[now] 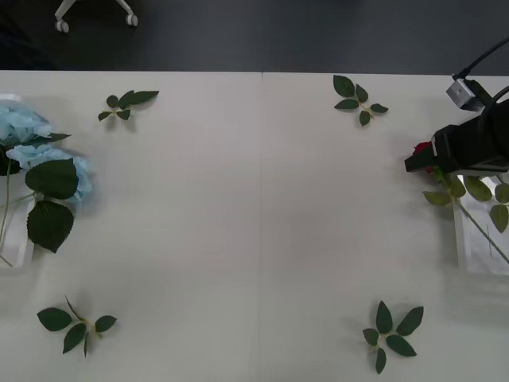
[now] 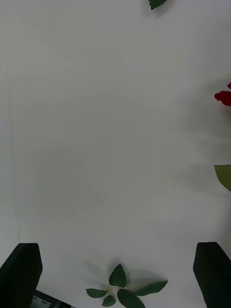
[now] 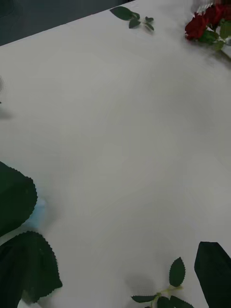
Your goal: Put the red flowers into the right box and the blue flowers into the left box
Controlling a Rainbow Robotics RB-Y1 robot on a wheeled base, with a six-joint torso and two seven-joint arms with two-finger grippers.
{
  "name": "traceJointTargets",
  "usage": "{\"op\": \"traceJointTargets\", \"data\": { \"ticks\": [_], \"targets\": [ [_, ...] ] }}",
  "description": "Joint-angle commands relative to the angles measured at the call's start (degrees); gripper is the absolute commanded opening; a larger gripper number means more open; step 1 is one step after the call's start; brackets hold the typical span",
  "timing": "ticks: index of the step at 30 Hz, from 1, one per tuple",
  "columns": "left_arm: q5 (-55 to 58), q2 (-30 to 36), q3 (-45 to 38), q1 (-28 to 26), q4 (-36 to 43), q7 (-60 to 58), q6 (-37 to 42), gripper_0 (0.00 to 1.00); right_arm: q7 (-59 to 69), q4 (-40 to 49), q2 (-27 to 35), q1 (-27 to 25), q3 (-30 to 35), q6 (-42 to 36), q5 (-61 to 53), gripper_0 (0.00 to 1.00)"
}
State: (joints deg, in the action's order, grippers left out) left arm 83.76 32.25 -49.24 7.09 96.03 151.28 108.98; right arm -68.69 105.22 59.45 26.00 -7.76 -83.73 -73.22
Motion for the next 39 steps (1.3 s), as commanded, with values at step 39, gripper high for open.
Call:
{"op": "traceJointTargets", "data": {
  "ticks": [39],
  "targets": [
    [-1.1, 11.2, 18.9, 15.5, -2.0, 3.7, 1.0, 1.0, -72.3, 4.6, -8.7, -7.8, 19.4, -16.4, -17.2, 0.93]
  ]
}}
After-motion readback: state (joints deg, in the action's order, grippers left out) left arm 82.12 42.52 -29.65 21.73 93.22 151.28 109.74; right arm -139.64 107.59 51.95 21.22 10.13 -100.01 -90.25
